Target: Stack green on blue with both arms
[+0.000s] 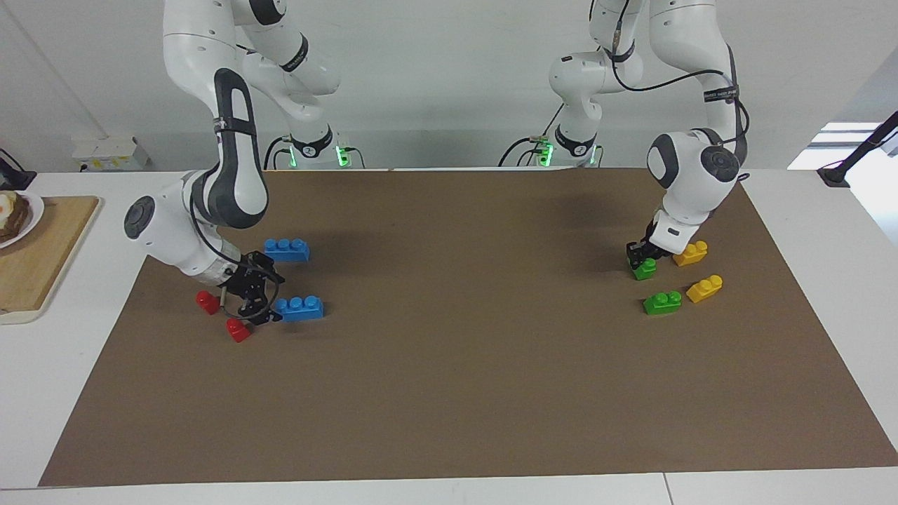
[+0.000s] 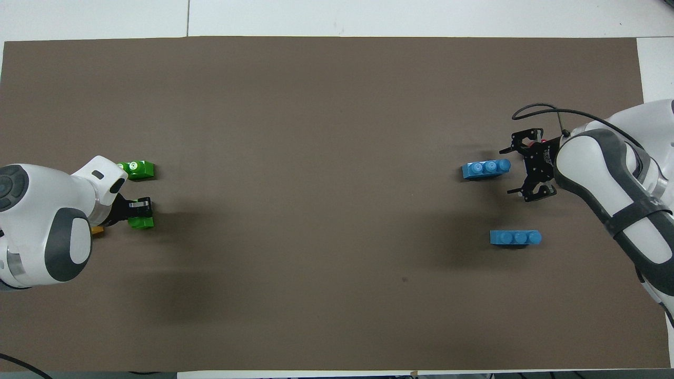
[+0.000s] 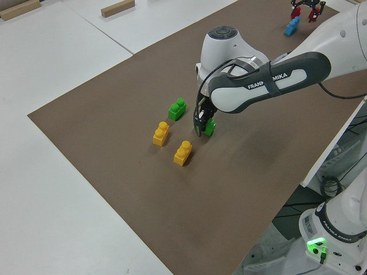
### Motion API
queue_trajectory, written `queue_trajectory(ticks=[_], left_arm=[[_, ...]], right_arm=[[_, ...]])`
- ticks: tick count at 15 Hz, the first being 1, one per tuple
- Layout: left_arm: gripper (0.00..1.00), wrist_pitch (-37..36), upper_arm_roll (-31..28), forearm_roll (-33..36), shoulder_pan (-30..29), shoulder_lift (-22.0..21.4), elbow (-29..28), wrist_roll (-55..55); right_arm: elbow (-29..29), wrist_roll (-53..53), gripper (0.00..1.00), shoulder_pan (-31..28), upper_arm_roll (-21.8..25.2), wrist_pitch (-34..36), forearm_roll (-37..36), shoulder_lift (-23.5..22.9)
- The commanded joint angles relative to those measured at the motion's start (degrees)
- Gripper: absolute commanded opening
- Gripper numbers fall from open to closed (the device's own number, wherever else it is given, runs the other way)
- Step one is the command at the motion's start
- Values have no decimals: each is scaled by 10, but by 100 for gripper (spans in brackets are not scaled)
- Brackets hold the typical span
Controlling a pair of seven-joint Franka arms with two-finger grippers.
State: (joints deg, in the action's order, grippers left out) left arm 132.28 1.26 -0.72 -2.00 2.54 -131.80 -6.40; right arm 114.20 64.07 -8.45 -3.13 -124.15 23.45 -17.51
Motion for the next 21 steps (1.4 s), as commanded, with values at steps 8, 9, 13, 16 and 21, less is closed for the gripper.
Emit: queue_trajectory(ticks=[8,9,13,16,21], left_arm=[[0,-95,-2,2,38,-2,89,-177],[0,-92,-2,2,38,-2,89,-207],[0,-91,-2,2,42,-1,90,-250],[0,-91,-2,0,42,-2,89,-251],[0,-96,-2,-3,42,0,95,-270]], right_arm=[[29,-19,90,2,-2,-61,38,-5],[29,-19,88,3,-2,-61,40,-5],[28,-20,79,3,-2,-62,41,-6],[28,-20,59,3,-2,-62,41,-6],[22,-44,0,2,-3,-60,41,-7]])
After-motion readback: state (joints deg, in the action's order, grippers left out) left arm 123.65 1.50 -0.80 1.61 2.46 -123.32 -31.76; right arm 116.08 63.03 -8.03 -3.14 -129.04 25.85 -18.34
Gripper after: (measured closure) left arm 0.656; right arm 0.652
